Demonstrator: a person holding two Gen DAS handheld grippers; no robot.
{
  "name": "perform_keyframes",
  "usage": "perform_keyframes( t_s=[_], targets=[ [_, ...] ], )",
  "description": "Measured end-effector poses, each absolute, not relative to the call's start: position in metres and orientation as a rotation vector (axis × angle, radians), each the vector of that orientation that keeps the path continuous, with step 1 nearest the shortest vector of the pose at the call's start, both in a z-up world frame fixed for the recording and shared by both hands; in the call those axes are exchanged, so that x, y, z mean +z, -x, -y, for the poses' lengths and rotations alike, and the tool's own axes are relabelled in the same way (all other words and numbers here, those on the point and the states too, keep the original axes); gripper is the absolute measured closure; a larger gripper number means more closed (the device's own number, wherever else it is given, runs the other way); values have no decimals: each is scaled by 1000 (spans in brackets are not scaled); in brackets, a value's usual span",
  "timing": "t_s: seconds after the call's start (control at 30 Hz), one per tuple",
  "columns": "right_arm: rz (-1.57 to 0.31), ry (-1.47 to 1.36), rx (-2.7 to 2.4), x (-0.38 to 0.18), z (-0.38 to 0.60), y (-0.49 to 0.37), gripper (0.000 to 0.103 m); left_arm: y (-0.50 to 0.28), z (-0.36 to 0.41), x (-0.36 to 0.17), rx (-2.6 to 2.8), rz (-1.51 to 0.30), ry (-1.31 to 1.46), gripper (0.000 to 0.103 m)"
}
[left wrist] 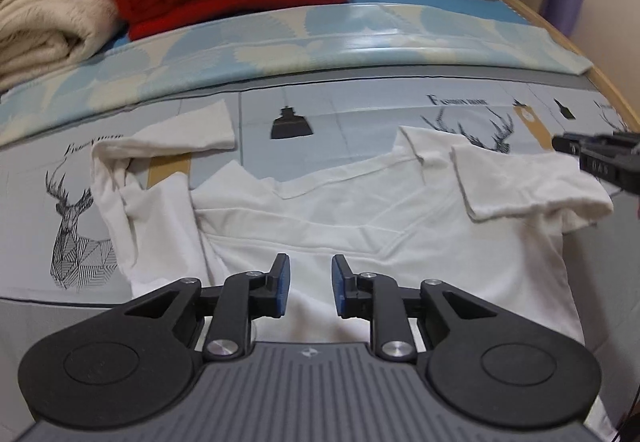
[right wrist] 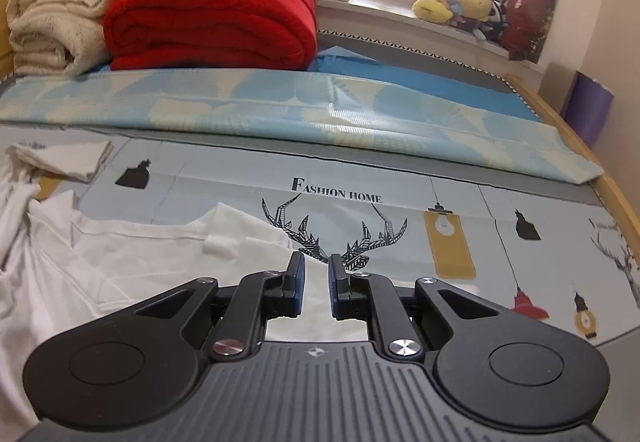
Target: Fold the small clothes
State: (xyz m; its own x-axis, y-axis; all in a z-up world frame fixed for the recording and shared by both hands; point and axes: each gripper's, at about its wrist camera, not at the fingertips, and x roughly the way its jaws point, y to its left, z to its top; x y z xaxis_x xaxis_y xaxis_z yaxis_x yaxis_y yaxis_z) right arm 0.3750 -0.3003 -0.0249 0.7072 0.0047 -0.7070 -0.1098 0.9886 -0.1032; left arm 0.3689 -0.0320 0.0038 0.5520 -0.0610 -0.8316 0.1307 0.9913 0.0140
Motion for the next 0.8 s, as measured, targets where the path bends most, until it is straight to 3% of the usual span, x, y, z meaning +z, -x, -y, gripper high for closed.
perform_keyframes(
  t_s=[0.1,0.17,0.23,0.6,0.7,0.73,0.77,0.8],
  targets=[
    [-821,195,129,-41,298,-385,90,-376,28,-3,-93,-1009,-66,78],
    [-824,287,147,-53,292,-387,83,-380,27,-6,-85,-1021,-56,78],
    [-835,354,196,-64,286,-389,64,-385,26,-6,-80,-1020,-50,73],
    [-916,566,474,-111,231,-385,58,-404,13,-5,-25,-1024,5,73],
    [-925,597,454,-121,232,-389,64,-403,14,-4,-31,-1022,-2,73],
    [-931,564,451,-118,235,-392,84,-403,14,-4,-31,-1022,-2,72],
    [-937,533,432,-115,240,-396,95,-403,13,-4,-30,-1023,-2,72],
    [-920,484,401,-106,249,-399,98,-403,12,-4,-30,-1023,0,72]
  ],
)
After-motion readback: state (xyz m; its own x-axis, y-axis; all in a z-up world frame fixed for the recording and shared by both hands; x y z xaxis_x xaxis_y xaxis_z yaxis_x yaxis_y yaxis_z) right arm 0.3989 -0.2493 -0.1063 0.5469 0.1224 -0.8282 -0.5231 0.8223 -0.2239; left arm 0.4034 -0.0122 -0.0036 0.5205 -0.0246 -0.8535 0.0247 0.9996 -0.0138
